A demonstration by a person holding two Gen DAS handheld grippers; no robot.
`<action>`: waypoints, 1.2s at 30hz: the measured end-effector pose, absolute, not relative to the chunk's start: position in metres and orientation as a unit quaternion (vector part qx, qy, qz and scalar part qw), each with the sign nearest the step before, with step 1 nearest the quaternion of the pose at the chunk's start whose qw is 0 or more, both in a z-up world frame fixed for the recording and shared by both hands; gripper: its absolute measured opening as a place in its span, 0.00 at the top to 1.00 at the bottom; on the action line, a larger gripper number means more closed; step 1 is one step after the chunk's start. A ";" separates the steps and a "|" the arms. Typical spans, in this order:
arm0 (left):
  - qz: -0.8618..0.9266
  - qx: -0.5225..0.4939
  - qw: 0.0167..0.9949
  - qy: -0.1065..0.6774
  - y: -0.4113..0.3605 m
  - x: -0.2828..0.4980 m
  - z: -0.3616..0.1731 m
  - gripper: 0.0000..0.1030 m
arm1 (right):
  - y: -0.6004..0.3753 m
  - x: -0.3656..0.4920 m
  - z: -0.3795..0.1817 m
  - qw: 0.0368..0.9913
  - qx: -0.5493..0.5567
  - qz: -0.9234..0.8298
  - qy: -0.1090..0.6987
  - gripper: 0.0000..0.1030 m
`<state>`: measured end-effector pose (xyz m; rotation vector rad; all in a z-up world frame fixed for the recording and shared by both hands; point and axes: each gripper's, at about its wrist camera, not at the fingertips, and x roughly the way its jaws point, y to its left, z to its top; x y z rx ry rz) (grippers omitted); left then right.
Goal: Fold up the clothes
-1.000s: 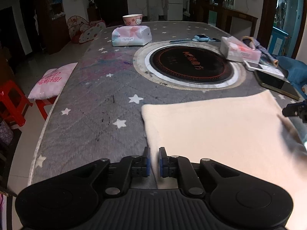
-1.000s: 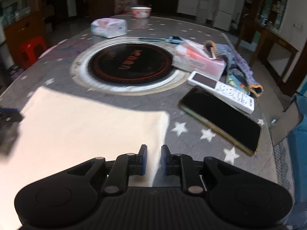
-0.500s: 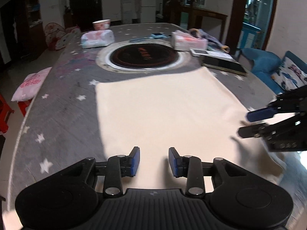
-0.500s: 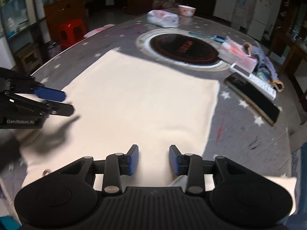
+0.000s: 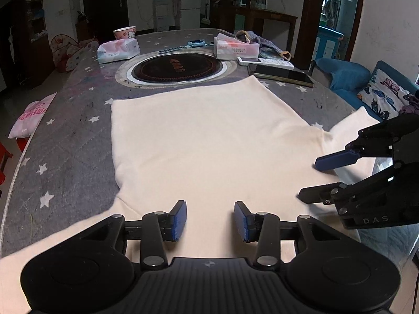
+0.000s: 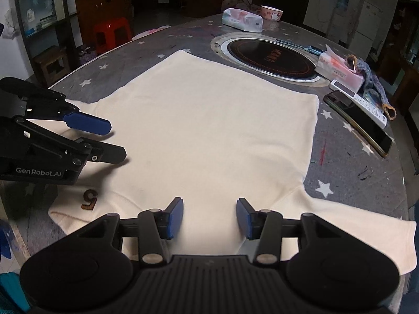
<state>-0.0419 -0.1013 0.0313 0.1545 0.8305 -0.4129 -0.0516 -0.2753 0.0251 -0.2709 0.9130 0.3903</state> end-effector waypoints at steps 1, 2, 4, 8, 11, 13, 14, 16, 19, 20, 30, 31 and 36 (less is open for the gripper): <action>-0.199 0.075 0.891 0.401 -0.101 -0.043 0.030 0.57 | -0.275 -0.052 0.025 0.871 -0.131 0.186 0.435 0.48; -0.199 0.075 0.891 0.402 -0.102 -0.043 0.030 0.57 | -0.275 -0.054 0.025 0.871 -0.134 0.186 0.434 0.48; -0.198 0.076 0.890 0.403 -0.102 -0.044 0.028 0.56 | -0.274 -0.056 0.025 0.872 -0.139 0.185 0.431 0.48; -0.197 0.078 0.890 0.404 -0.103 -0.045 0.026 0.53 | -0.274 -0.059 0.025 0.874 -0.138 0.186 0.428 0.46; -0.197 0.079 0.890 0.403 -0.104 -0.046 0.025 0.51 | -0.275 -0.061 0.022 0.875 -0.138 0.185 0.426 0.45; -0.197 0.080 0.890 0.403 -0.104 -0.047 0.025 0.49 | -0.275 -0.063 0.023 0.877 -0.138 0.184 0.422 0.44; -0.197 0.081 0.890 0.403 -0.105 -0.047 0.025 0.49 | -0.276 -0.064 0.024 0.878 -0.138 0.184 0.421 0.44; -0.198 0.082 0.890 0.402 -0.105 -0.047 0.024 0.47 | -0.278 -0.067 0.027 0.880 -0.136 0.183 0.417 0.43; -0.198 0.085 0.891 0.400 -0.106 -0.048 0.024 0.45 | -0.286 -0.071 0.032 0.885 -0.129 0.179 0.411 0.43; -0.198 0.085 0.891 0.400 -0.107 -0.048 0.024 0.45 | -0.290 -0.072 0.035 0.886 -0.127 0.176 0.409 0.43; -0.198 0.083 0.891 0.399 -0.107 -0.047 0.028 0.43 | -0.360 -0.073 0.039 0.904 -0.087 0.083 0.409 0.42; -0.198 0.083 0.891 0.399 -0.107 -0.046 0.029 0.43 | -0.367 -0.072 0.038 0.905 -0.082 0.073 0.410 0.42; -0.202 0.085 0.893 0.394 -0.113 -0.044 0.033 0.41 | -0.400 -0.068 0.035 0.909 -0.062 0.028 0.412 0.42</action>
